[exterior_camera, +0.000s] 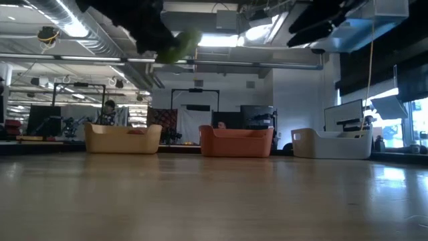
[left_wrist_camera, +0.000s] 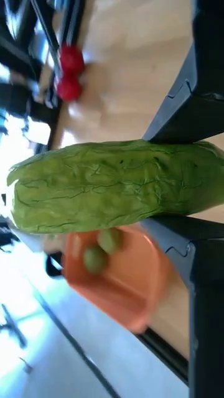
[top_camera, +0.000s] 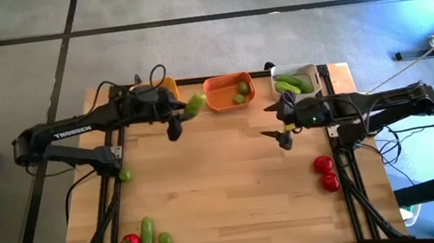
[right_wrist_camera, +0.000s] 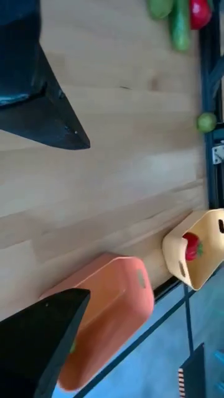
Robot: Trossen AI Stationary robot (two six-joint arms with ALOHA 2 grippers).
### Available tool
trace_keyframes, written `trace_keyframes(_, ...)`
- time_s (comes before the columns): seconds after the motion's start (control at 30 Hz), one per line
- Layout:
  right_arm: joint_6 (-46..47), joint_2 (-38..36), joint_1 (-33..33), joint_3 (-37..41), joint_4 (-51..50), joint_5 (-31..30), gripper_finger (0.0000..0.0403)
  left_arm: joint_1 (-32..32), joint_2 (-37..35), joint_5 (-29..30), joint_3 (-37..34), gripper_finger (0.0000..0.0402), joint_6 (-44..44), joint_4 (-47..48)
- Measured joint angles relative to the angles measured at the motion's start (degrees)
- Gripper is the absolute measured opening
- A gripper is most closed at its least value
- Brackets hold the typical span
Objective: Sort produce into baskets
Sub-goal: Put the cucumber into the white bin
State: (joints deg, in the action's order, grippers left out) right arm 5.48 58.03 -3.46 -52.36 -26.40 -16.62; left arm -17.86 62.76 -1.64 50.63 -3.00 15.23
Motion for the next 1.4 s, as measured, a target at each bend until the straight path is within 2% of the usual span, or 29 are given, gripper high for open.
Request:
trace_keyframes(0.3,-4.92,7.28,3.78,0.04,12.07,2.63,0.0369,7.44,5.16,0.02,0.0,0.0164,1.65,-10.43)
trace_keyframes(0.5,-7.35,10.79,3.95,0.09,19.91,4.06,0.0369,10.9,8.96,0.06,0.0,0.0164,2.11,-16.41)
trace_keyframes(0.83,-7.44,11.67,3.86,0.07,27.79,7.24,0.0369,15.14,12.96,0.12,0.0,0.0164,4.61,-23.22)
trace_keyframes(1.07,-7.39,11.66,3.86,0.07,29.54,9.43,0.0369,17.01,14.94,0.14,0.0,0.0164,4.75,-26.81)
trace_keyframes(1.2,-7.71,11.66,3.95,0.09,29.61,16.2,0.0369,17.26,15.71,-0.46,0.0,0.0164,4.9,-28.11)
trace_keyframes(1.4,-7.77,13.12,3.8,0.07,30.48,22.1,0.0369,17.12,15.72,0.47,0.0,0.0164,4.89,-29.13)
